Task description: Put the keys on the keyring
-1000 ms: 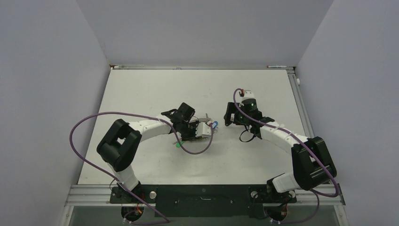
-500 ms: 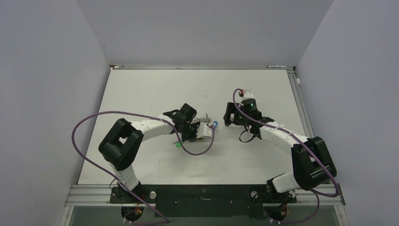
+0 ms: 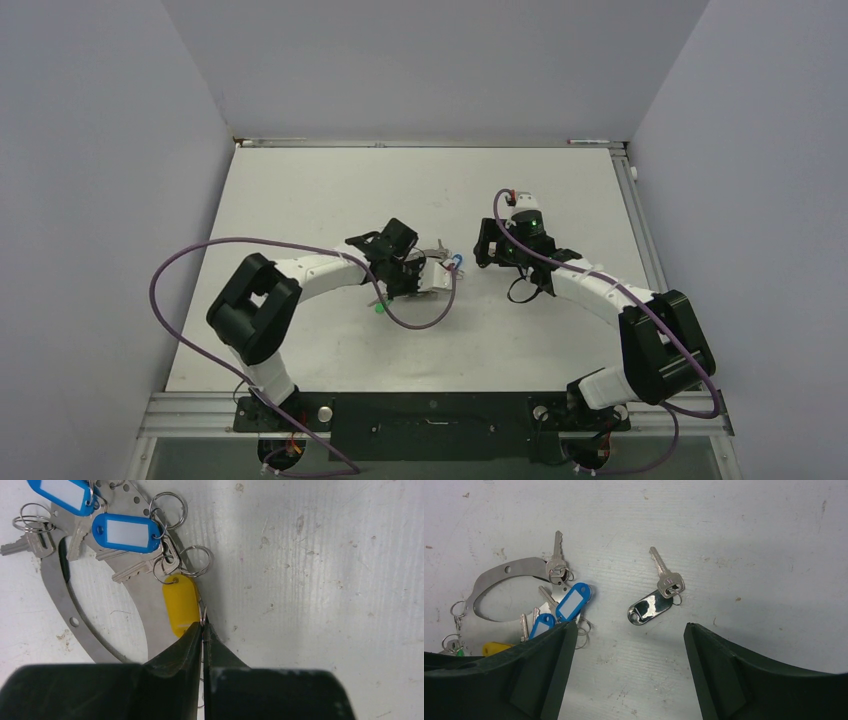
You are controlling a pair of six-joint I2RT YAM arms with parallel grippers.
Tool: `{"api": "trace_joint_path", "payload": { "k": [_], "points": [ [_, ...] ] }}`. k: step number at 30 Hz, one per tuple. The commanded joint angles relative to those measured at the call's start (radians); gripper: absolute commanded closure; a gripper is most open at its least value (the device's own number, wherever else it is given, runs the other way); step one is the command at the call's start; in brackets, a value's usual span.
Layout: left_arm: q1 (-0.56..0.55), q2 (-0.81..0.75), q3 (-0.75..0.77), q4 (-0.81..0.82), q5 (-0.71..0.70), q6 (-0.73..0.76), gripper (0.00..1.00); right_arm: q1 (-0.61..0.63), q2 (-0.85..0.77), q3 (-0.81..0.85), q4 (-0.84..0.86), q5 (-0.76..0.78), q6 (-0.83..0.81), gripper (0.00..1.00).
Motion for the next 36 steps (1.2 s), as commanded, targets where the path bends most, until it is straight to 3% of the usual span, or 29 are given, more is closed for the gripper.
{"api": "trace_joint_path", "payload": {
  "k": [1,6,21,36],
  "points": [
    [0.014,-0.118,-0.032,0.084,0.071,-0.057,1.0,0.007,-0.052,-0.006,0.048,0.015,-0.005,0.19],
    [0.011,-0.21,-0.099,0.198,0.069,-0.14,1.0,0.008,-0.077,-0.021,0.067,0.02,-0.007,0.19],
    [-0.005,-0.5,-0.247,0.303,0.024,-0.362,1.0,0.021,-0.201,-0.115,0.227,-0.083,-0.015,0.19],
    [-0.08,-0.703,-0.419,0.557,-0.031,-0.508,1.0,0.103,-0.388,-0.329,0.74,-0.487,-0.03,0.18]
  ]
}}
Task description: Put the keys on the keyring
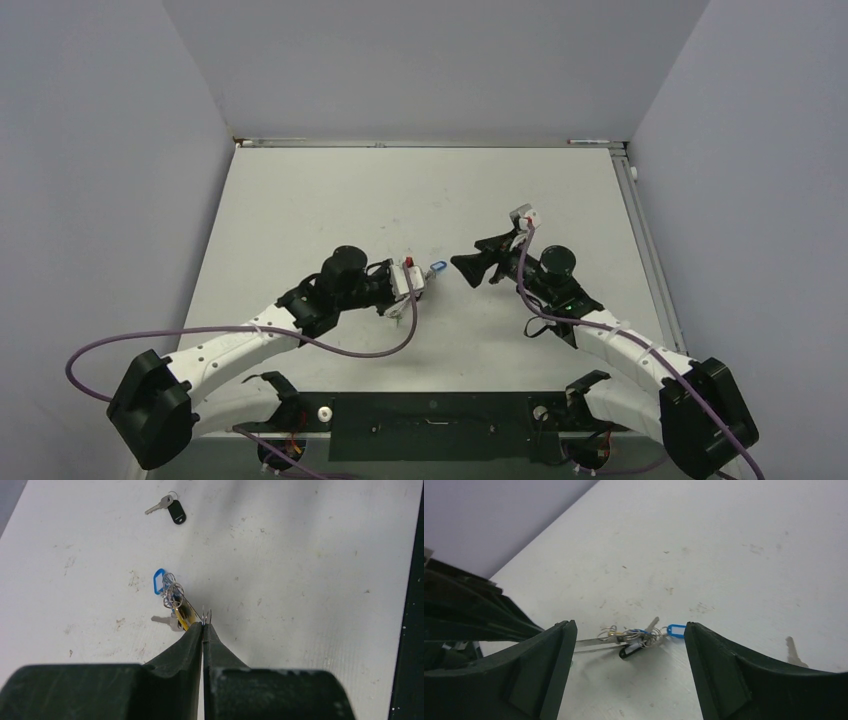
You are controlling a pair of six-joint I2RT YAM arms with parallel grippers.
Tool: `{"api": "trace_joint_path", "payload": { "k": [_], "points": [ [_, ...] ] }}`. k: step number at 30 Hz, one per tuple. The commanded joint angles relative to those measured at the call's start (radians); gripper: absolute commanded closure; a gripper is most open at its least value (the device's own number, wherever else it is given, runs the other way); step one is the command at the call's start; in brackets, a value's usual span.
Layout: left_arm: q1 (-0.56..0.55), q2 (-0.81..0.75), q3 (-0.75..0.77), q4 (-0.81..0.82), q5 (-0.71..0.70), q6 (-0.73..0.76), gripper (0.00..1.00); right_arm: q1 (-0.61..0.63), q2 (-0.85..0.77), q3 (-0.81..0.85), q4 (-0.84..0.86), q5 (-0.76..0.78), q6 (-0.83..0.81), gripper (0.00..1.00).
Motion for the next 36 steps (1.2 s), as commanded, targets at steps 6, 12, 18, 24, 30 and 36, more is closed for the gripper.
{"api": "trace_joint_path", "payload": {
  "k": [6,12,18,24,30,36],
  "points": [
    [-0.048,-0.105,-0.02,0.16,-0.05,-0.043,1.0,0.076,-0.039,-0.076,0.407,-0.298,-0.01,0.19],
    [-0.068,-0.139,-0.031,0.151,-0.101,-0.004,1.0,0.076,-0.067,-0.098,0.485,-0.381,0.008,0.22],
    [-0.077,-0.189,-0.065,0.213,-0.055,-0.006,1.0,0.078,-0.029,-0.083,0.501,-0.431,0.018,0.3],
    [-0.088,-0.229,-0.098,0.249,-0.014,0.005,1.0,0.084,0.024,-0.042,0.44,-0.413,-0.022,0.34],
    [-0.092,-0.229,-0.097,0.233,0.004,0.018,1.0,0.09,0.068,-0.025,0.404,-0.362,-0.055,0.36],
    [-0.094,-0.235,-0.1,0.251,-0.005,-0.004,1.0,0.122,0.108,-0.016,0.404,-0.4,-0.072,0.38]
  ]
}}
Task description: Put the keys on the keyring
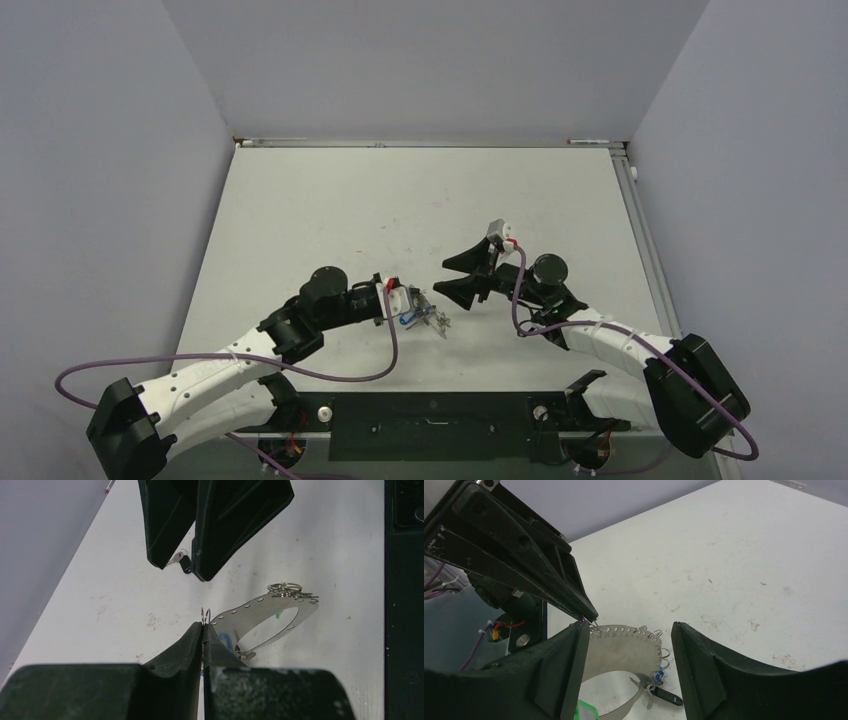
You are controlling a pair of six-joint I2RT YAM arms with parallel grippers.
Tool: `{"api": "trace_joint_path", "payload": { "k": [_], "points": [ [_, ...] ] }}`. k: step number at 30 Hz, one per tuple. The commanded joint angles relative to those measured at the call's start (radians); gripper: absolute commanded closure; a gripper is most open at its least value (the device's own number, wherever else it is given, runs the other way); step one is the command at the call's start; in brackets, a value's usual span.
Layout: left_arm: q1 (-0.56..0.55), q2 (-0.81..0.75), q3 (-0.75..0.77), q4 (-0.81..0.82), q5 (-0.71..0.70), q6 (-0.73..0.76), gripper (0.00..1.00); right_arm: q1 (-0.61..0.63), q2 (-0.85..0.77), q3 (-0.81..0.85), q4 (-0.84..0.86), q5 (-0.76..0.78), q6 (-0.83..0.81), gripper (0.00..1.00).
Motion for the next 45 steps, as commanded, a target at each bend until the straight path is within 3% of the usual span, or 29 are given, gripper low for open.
{"api": "trace_joint_path", "payload": {
  "k": [1,20,31,45],
  "points": [
    [-0.003,-0.024,0.013,0.104,0.01,-0.016,1.0,0.038,0.022,0.046,0.033,-0.039,-0.044,0.38],
    [-0.004,-0.029,0.011,0.194,0.063,-0.131,1.0,0.076,0.055,0.079,-0.007,-0.045,-0.08,0.42],
    [-0.004,-0.029,0.005,0.233,0.1,-0.169,1.0,0.086,0.039,0.087,-0.001,-0.073,-0.069,0.57],
    [-0.004,-0.029,-0.005,0.277,0.201,-0.203,1.0,0.093,-0.048,0.083,-0.021,-0.1,-0.071,0.54]
  ]
}}
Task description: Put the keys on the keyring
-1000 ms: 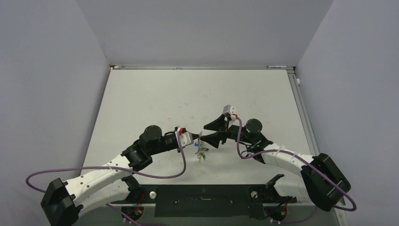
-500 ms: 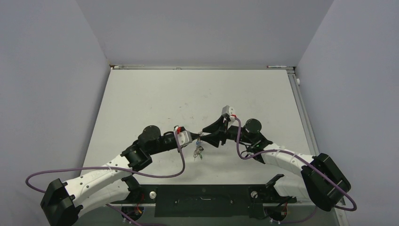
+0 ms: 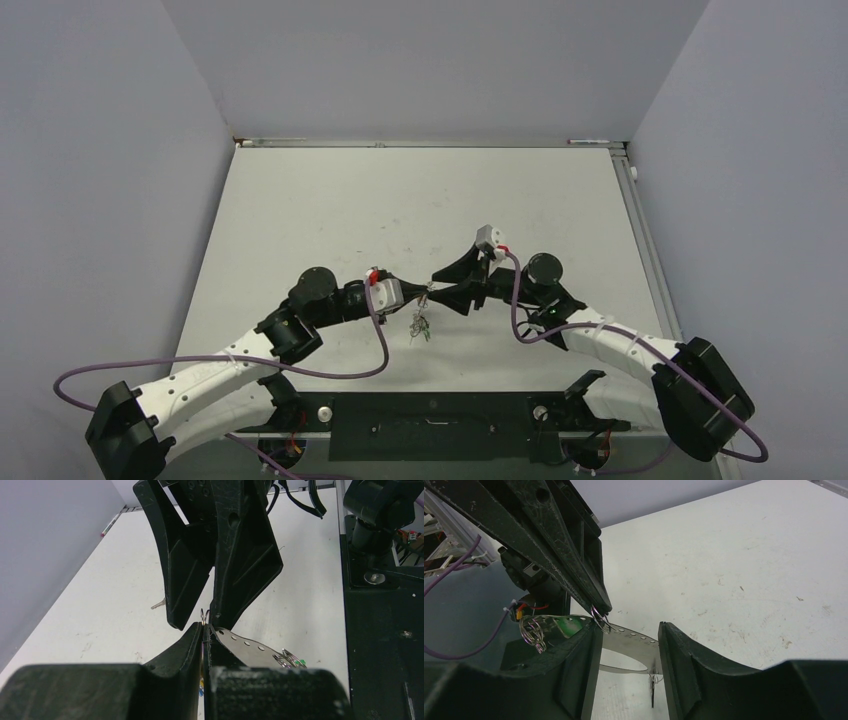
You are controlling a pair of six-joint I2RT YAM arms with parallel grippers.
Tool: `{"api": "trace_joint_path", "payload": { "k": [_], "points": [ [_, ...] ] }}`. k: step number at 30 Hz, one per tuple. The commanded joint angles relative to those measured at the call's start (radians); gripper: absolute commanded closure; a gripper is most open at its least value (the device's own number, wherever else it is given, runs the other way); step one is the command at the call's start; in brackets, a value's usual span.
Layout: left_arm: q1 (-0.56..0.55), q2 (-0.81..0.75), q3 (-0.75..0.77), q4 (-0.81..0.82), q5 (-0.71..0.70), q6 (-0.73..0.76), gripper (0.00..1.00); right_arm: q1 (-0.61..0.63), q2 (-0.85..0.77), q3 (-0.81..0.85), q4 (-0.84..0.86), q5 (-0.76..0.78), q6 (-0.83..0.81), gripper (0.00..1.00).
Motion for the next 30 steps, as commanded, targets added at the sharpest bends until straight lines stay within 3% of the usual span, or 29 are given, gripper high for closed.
{"api": "trace_joint_path", "payload": {
  "k": [1,12,17,24,30],
  "points": [
    [-0.006,-0.014,0.007,0.114,0.106,-0.036,1.0,0.02,-0.044,0.039,0.06,-0.03,-0.022,0.54],
    [-0.004,-0.022,-0.012,0.203,0.124,-0.1,1.0,0.042,-0.138,0.058,-0.041,-0.018,-0.068,0.4],
    [0.001,-0.03,-0.017,0.228,0.128,-0.118,1.0,0.048,-0.147,0.081,-0.099,-0.015,-0.096,0.58],
    [0.004,-0.046,-0.022,0.238,0.106,-0.119,1.0,0.055,-0.202,0.071,-0.165,0.063,-0.132,0.46],
    [0.004,-0.053,-0.025,0.245,0.106,-0.122,1.0,0.055,-0.238,0.055,-0.18,0.095,-0.142,0.45]
  ]
}}
